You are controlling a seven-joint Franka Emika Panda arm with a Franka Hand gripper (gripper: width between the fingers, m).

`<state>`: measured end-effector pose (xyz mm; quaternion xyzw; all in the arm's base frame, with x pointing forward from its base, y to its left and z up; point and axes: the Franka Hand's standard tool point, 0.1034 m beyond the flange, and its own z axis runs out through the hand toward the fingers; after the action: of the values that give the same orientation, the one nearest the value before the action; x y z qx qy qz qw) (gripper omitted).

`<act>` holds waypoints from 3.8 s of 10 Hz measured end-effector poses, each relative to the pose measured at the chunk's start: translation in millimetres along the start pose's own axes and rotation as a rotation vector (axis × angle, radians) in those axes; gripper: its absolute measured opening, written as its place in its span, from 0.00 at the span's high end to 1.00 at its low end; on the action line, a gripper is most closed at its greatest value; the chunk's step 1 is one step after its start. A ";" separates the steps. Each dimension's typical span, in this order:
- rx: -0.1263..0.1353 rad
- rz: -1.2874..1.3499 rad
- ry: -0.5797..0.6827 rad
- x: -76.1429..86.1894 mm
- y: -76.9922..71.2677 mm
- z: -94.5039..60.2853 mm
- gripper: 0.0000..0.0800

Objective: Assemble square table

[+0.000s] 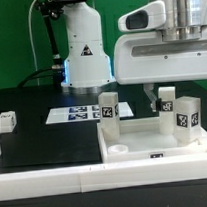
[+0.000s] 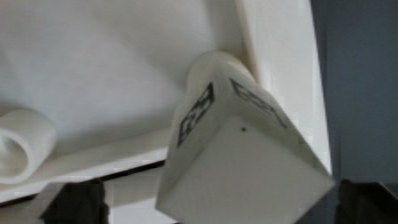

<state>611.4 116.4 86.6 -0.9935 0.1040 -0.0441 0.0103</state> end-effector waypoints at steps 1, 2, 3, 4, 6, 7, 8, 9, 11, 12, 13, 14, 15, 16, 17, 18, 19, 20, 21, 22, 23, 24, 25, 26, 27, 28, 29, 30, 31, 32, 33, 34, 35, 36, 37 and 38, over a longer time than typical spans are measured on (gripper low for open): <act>-0.005 -0.126 -0.001 -1.2 -1.0 1.2 0.19; -0.012 -0.248 -0.006 -2.6 -1.5 2.3 0.19; -0.022 -0.341 -0.012 -3.7 -2.9 1.9 0.19; -0.024 -0.411 -0.011 -3.2 -2.8 1.3 0.19; -0.025 -0.511 -0.010 -2.5 -2.4 0.4 0.19; -0.032 -0.564 -0.010 -2.2 -1.5 0.6 0.19; -0.033 -0.572 -0.011 -2.1 -0.6 0.8 0.20; -0.033 -0.568 -0.011 -2.1 -0.6 0.8 0.41; -0.032 -0.567 -0.009 -1.6 -0.9 0.3 0.63; -0.032 -0.533 -0.009 -1.6 -0.9 0.4 0.63; -0.032 -0.529 -0.009 -1.6 -0.9 0.4 0.63; -0.031 -0.472 -0.008 -1.7 -1.0 0.5 0.63; -0.032 -0.359 -0.007 -1.9 -1.0 0.7 0.63; -0.032 -0.301 -0.006 -2.0 -1.0 0.7 0.63; -0.029 -0.209 -0.005 -2.1 -0.1 1.2 0.63; -0.015 0.018 0.004 -0.8 2.5 1.8 0.63; -0.015 0.086 0.005 -0.7 2.7 2.0 0.63; -0.008 0.246 0.001 -1.1 1.4 2.4 0.63; -0.009 0.362 0.001 -0.5 0.0 2.8 0.63; -0.010 0.450 -0.001 -0.8 -0.4 2.9 0.63; -0.017 0.518 -0.015 -1.8 -0.3 2.7 0.63; -0.020 0.602 -0.020 -2.2 0.1 2.9 0.63; -0.020 0.637 -0.019 -2.3 0.0 3.0 0.63; -0.021 0.692 -0.019 -2.4 0.0 3.0 0.63; -0.021 0.701 -0.019 -2.5 -0.2 3.2 0.54; -0.022 0.671 -0.019 -2.9 -0.7 3.3 0.54; -0.023 0.636 -0.023 -4.9 -3.4 3.8 0.37; -0.025 0.627 -0.027 -7.7 -7.4 4.1 0.23; -0.022 0.554 -0.027 -7.6 -8.1 4.0 0.20; -0.019 0.443 -0.027 -6.9 -8.7 3.1 0.20; -0.015 0.307 -0.025 -6.1 -9.7 1.8 0.19; -0.012 0.181 -0.024 -5.6 -9.7 1.5 0.19; -0.011 0.088 -0.024 -5.1 -8.9 1.6 0.19; -0.010 -0.018 -0.024 -5.7 -10.2 1.7 0.19; -0.009 -0.101 -0.025 -7.5 -13.9 1.9 0.19; -0.007 -0.171 -0.026 -8.5 -15.6 2.4 0.19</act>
Offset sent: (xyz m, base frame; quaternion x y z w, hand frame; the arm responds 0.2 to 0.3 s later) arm -0.0022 0.0121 0.0049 0.0102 -0.0226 -0.2176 0.9757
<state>606.6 133.4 84.0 -0.9993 0.0189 -0.0317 0.0042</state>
